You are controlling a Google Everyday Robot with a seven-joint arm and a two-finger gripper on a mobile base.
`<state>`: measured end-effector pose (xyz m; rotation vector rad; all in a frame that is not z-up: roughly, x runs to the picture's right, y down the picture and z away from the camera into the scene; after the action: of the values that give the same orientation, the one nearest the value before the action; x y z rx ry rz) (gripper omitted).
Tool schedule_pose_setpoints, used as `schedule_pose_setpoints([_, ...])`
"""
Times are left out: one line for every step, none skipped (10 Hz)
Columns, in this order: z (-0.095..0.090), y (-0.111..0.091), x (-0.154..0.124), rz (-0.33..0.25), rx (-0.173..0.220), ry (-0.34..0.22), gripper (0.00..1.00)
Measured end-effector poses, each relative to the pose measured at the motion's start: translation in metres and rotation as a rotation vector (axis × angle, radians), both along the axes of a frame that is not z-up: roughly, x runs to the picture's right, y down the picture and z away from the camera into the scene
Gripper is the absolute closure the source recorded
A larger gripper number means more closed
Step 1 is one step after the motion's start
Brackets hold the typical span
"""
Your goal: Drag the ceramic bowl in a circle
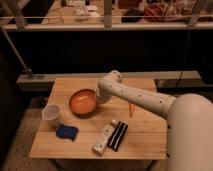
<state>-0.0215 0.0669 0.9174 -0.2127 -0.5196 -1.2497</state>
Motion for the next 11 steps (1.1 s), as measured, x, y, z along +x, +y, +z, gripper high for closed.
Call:
schedule_pose_setpoints([0.007,-0.008,0.006,0.019,0.001,0.012,0.93])
schedule_pose_setpoints([0.012,-0.012,0.015,0.035,0.002,0.025,0.93])
schedule_pose_setpoints([0.014,-0.013,0.032,0.061,0.000,0.046,0.93])
schedule_pose_setpoints([0.014,-0.010,0.050,0.090,-0.004,0.068,0.93])
schedule_pose_setpoints([0.011,-0.006,0.070,0.123,-0.004,0.095,0.93])
schedule_pose_setpoints([0.008,0.000,0.093,0.156,-0.007,0.125,0.93])
schedule_pose_setpoints([0.003,0.007,0.114,0.187,-0.008,0.156,0.93])
schedule_pose_setpoints([-0.005,0.018,0.132,0.218,-0.014,0.183,0.93])
schedule_pose_setpoints([-0.010,0.027,0.142,0.233,-0.018,0.200,0.93])
schedule_pose_setpoints([-0.019,0.041,0.148,0.242,-0.027,0.205,0.93])
schedule_pose_setpoints([-0.024,0.048,0.149,0.233,-0.029,0.205,0.93])
